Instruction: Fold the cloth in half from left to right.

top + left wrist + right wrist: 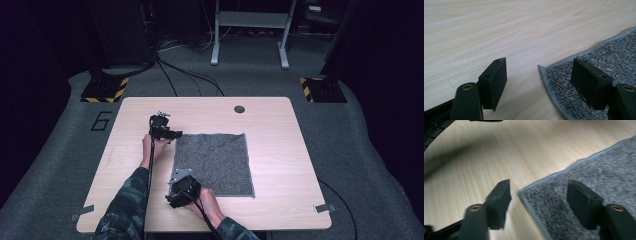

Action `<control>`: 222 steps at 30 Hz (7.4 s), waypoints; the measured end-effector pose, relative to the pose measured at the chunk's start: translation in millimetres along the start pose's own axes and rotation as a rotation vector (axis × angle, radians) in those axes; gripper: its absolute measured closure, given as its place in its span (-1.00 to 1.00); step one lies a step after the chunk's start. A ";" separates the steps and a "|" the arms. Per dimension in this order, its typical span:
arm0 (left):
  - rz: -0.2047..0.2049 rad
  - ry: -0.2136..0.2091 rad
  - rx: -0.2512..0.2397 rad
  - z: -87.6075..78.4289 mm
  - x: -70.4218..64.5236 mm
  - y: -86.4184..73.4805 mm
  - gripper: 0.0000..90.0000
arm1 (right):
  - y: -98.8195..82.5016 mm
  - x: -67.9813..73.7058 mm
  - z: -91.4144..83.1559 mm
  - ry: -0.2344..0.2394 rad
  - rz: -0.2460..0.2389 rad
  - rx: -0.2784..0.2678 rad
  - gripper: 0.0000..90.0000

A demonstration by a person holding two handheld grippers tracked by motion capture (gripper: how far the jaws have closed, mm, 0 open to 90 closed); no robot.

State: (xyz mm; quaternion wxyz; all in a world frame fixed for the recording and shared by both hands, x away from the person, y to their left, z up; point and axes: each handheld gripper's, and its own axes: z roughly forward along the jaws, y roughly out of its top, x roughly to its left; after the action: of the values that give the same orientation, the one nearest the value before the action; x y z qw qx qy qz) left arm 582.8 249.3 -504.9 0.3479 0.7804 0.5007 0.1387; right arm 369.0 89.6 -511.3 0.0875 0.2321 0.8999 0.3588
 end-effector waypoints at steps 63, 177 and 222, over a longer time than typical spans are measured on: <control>0.195 0.105 -0.058 -47.8 -45.7 55.7 0.98 | 11.5 2.2 -59.7 -0.078 0.045 -0.250 0.90; 0.272 0.014 0.142 85.2 -176.2 62.2 -0.44 | -127.4 -81.2 -136.0 -0.406 0.409 -0.210 -0.10; 0.318 -0.131 0.050 -86.7 -145.1 -131.5 -0.69 | -137.9 -64.5 -133.8 -0.213 0.375 -0.090 -0.62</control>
State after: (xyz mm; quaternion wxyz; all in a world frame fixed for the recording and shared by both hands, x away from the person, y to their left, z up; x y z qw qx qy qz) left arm 377.1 190.7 -513.1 0.3339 0.8656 0.3504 0.1282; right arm 333.3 -109.9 -509.1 0.1242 0.4276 0.8098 0.3821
